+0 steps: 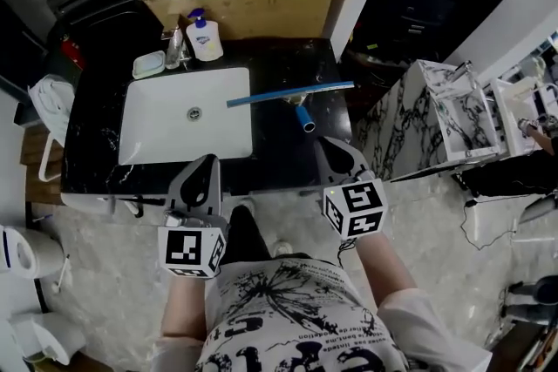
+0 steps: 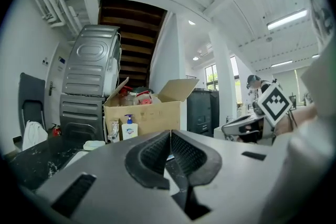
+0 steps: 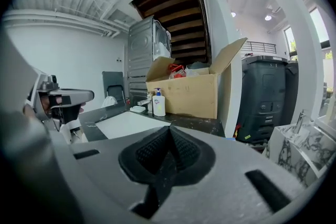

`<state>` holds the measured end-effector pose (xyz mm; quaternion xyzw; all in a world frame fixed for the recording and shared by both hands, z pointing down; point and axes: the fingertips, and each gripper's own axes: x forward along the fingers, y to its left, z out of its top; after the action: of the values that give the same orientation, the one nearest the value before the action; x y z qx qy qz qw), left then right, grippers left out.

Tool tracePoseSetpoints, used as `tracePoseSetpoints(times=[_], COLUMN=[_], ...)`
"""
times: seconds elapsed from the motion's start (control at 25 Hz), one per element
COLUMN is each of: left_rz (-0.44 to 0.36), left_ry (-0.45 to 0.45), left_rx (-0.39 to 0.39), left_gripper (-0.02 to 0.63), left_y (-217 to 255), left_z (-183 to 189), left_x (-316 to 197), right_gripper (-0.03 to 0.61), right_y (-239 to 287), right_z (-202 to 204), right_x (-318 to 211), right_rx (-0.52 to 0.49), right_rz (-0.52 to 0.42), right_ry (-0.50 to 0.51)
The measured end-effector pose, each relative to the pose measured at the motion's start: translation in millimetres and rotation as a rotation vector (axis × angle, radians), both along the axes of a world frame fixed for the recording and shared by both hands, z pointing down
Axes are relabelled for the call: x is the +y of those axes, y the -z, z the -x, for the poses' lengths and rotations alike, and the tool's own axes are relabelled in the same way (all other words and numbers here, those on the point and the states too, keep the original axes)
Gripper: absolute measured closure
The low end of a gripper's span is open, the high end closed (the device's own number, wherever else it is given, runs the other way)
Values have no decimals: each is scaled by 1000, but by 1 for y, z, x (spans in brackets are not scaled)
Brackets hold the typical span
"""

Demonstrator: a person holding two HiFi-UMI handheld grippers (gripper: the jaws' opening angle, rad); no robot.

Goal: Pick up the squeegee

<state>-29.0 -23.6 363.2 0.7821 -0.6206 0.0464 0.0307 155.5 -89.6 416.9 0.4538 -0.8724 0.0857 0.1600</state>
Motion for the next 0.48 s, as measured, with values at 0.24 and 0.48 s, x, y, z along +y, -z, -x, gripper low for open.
tracePoseSetpoints(times=[0.24, 0.48], left_rz=[5, 29], left_ry=[-45, -115], left_rx=[-13, -4], left_gripper=[601, 601], left_y=[2, -10], left_z=[37, 72], left_x=[-75, -135], right_gripper=[561, 450], right_y=[-30, -77], right_z=[27, 42], right_x=[-70, -123], right_rx=[104, 190], right_rz=[144, 348], right_ry=[-35, -88])
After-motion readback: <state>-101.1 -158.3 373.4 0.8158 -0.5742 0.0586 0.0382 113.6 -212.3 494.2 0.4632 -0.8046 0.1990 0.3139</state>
